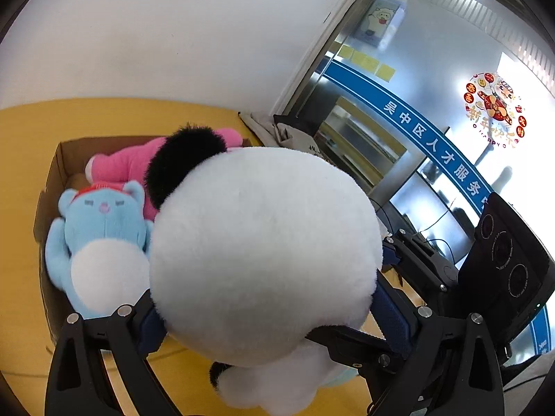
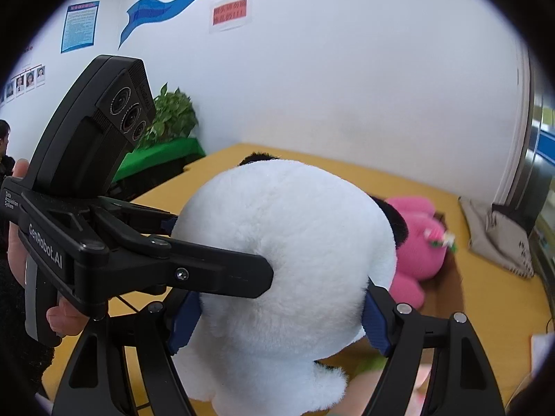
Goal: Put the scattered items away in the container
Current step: 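Close both grippers on the panda and lift it over the box, then lower the panda into the box and open both grippers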
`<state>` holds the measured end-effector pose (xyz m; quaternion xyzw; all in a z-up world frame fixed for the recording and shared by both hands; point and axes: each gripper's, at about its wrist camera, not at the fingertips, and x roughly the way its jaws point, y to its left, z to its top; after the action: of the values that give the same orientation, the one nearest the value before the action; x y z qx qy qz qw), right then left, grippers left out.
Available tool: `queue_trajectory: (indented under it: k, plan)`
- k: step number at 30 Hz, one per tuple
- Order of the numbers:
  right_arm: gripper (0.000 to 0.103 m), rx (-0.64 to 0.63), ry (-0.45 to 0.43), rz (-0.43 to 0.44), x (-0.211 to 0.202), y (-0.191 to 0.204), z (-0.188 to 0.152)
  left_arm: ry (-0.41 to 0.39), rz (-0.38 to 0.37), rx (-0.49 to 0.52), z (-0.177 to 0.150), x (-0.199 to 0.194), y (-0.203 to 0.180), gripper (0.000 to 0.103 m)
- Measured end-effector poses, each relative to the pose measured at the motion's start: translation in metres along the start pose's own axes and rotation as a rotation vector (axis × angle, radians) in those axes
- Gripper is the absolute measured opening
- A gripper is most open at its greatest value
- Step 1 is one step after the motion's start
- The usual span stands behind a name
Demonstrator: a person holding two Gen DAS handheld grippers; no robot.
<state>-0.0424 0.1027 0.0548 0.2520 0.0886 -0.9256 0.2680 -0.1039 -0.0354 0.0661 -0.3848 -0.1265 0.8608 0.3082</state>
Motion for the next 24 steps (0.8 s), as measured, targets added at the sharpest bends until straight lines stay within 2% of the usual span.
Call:
queue_trajectory:
  k: [5,9,13,15,17,20,24]
  plan:
    - [0.079,0.019,-0.012,0.002,0.037,-0.046,0.028,0.016,0.024,-0.015,0.041,0.047,0.028,0.100]
    - [0.079,0.028,0.006,0.006,0.076,-0.075,0.024,0.062,0.029,-0.079,0.055,0.093,0.046,0.100]
    - [0.079,0.052,0.099,0.036,0.121,-0.097,-0.001,0.162,0.070,-0.126,0.040,0.142,0.067,0.100]
    - [0.079,0.079,0.188,0.047,0.143,-0.101,-0.018,0.196,0.133,-0.067,0.025,0.161,0.068,0.100]
    - [0.080,0.051,0.256,0.029,0.156,-0.095,-0.029,0.194,0.187,0.013,0.018,0.167,0.057,0.101]
    - [0.081,0.049,0.291,0.019,0.161,-0.091,-0.027,0.187,0.187,-0.011,0.020,0.163,0.057,0.101]
    - [0.086,0.065,0.341,0.008,0.165,-0.090,-0.028,0.201,0.236,0.019,0.017,0.162,0.049,0.103]
